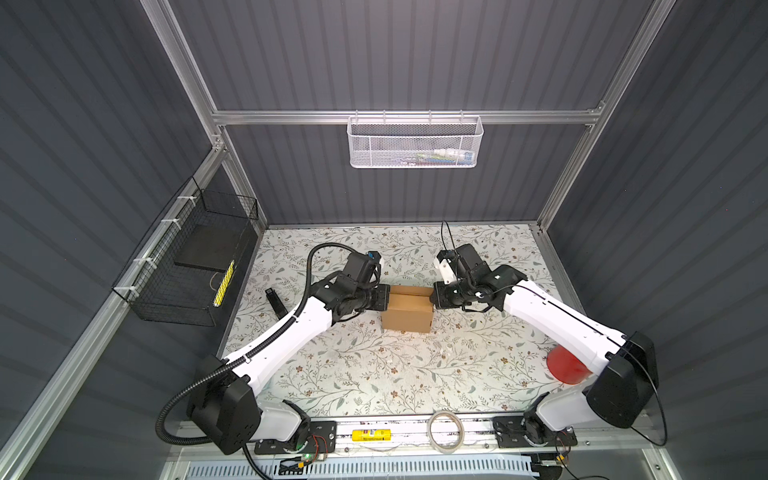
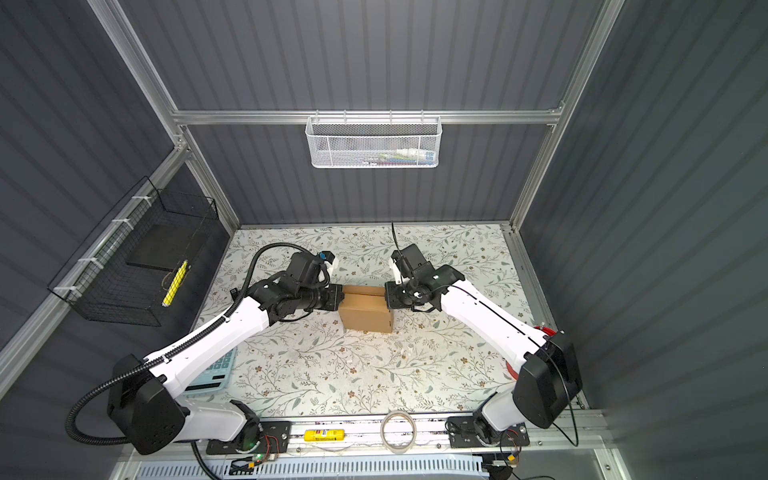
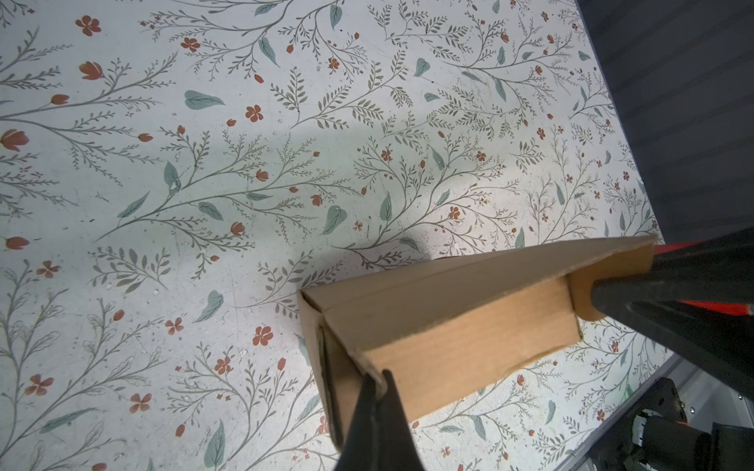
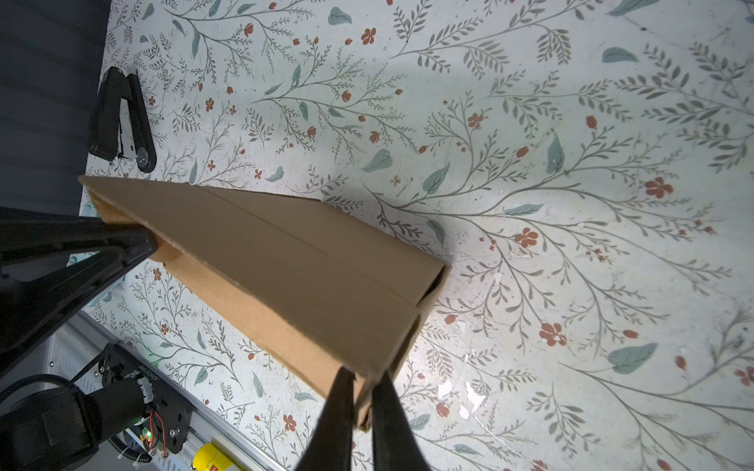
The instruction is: Fold the paper box
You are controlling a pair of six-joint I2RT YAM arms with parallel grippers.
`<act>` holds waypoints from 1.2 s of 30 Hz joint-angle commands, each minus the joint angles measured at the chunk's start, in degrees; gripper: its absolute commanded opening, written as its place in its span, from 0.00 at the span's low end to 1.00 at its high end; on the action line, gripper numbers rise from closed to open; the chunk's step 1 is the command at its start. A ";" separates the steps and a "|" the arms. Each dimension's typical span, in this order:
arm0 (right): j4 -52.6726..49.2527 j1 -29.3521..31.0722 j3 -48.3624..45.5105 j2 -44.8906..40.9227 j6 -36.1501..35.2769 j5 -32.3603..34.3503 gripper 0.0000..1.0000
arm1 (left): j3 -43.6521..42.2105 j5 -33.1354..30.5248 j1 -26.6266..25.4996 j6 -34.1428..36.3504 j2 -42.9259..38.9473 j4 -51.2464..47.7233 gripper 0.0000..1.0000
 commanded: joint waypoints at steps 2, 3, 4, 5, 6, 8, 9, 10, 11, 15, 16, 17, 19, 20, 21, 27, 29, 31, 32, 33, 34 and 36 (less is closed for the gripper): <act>4.31 1.02 1.52 1.44 0.39 -6.00 0.14 | -0.45 5.37 -1.39 1.56 1.86 -0.73 0.00; 4.39 1.02 1.57 1.44 0.42 -5.99 0.14 | -0.49 5.37 -1.42 1.53 1.86 -0.71 0.00; 4.43 1.01 1.67 1.45 0.52 -5.96 0.14 | -0.54 5.33 -1.42 1.57 1.87 -0.72 0.00; 4.40 1.02 1.61 1.51 0.53 -6.01 0.14 | -0.54 5.42 -1.42 1.64 1.95 -0.72 0.00; 4.40 1.02 1.69 1.54 0.60 -6.07 0.14 | -0.53 5.46 -1.42 1.65 1.97 -0.64 0.00; 4.47 0.99 1.79 1.71 0.74 -6.22 0.14 | -0.58 5.55 -1.42 1.65 2.05 -0.64 0.00; 4.56 1.02 1.85 1.77 0.88 -6.43 0.14 | -0.57 5.54 -1.42 1.73 2.05 -0.66 0.00; 4.66 0.98 1.87 1.89 1.00 -6.54 0.14 | -0.50 5.62 -1.42 1.71 2.05 -0.68 0.00; 4.62 1.02 1.88 1.97 1.01 -6.73 0.14 | -0.33 5.64 -1.45 1.82 2.10 -0.77 0.00; 4.57 0.95 2.05 2.06 0.94 -6.72 0.14 | 0.30 5.40 -1.48 2.06 1.97 -1.33 0.00; 4.47 1.02 2.05 2.02 0.84 -6.69 0.14 | 0.41 5.29 -1.49 2.13 1.92 -1.56 0.00; 4.44 1.00 2.14 1.98 0.79 -6.66 0.14 | 0.66 5.17 -1.46 2.13 1.92 -1.74 0.00; 4.20 0.95 2.30 1.91 0.65 -6.55 0.13 | 0.84 5.11 -1.43 2.33 1.88 -1.87 0.00; 4.22 1.00 2.23 1.89 0.57 -6.54 0.13 | 0.96 5.04 -1.44 2.35 1.91 -1.92 0.00; 4.21 1.02 2.26 1.89 0.55 -6.54 0.13 | 0.96 5.11 -1.44 2.35 1.97 -1.98 0.00; 2.76 0.98 1.99 1.89 -0.68 -5.62 0.13 | 0.36 4.95 -1.46 2.09 1.86 -1.90 0.00; 1.77 0.95 1.96 1.76 -1.51 -4.83 0.13 | 0.26 4.68 -1.49 2.09 1.79 -1.93 0.00; 0.80 1.01 2.00 1.54 -2.40 -4.02 0.13 | 0.24 4.42 -1.48 2.02 1.79 -1.97 0.00; 0.31 0.94 2.11 1.41 -2.67 -3.61 0.13 | 0.17 4.33 -1.43 2.09 1.88 -2.03 0.00; -0.01 0.93 2.10 1.37 -2.99 -3.34 0.13 | 0.03 4.23 -1.49 2.02 1.86 -1.99 0.00; -0.46 0.93 2.18 1.32 -3.21 -3.19 0.13 | -0.01 4.02 -1.42 1.88 1.80 -1.96 0.00; -0.85 0.93 2.23 1.10 -3.40 -2.99 0.13 | -0.17 3.71 -1.44 1.73 1.88 -2.01 0.00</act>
